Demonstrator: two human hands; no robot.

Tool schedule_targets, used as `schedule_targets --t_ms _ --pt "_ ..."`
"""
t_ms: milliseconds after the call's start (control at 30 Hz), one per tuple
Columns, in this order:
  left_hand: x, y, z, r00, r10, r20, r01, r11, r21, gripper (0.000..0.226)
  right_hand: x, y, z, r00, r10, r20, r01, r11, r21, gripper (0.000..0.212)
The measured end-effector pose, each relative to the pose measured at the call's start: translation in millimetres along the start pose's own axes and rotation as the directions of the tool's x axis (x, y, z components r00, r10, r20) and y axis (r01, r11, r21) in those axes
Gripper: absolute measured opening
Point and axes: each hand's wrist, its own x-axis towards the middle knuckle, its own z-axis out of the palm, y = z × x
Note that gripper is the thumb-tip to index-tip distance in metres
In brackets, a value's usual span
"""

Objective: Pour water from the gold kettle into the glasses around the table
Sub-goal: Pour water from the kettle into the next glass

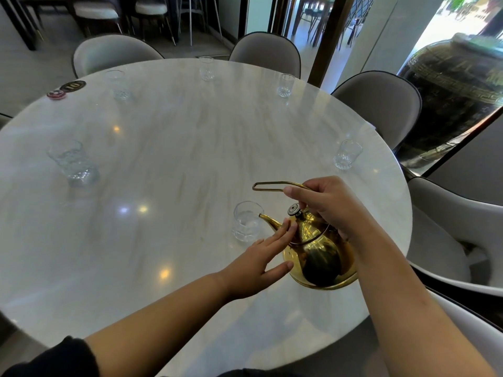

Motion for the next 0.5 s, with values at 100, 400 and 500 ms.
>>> schedule_targets --t_ms 100,400,500 --pt "0.7 0.6 -0.6 1.000 0.010 0.001 -0.010 1.000 -0.009 0.065 -1.7 2.1 -1.1 1.000 0.002 -0.023 -0.002 1.000 0.012 0.039" --pt "-0.2 -5.2 3.5 0.999 0.027 0.031 -0.028 0.999 0.016 0.072 -17.4 22.3 -1.3 0.994 0.019 -0.108 -0.001 0.987 0.163 0.040" --pt "-0.4 -6.4 3.2 0.998 0.020 0.068 -0.021 0.999 0.024 0.074 -24.2 33.6 0.1 0.988 0.035 -0.150 0.007 0.963 0.268 0.043"
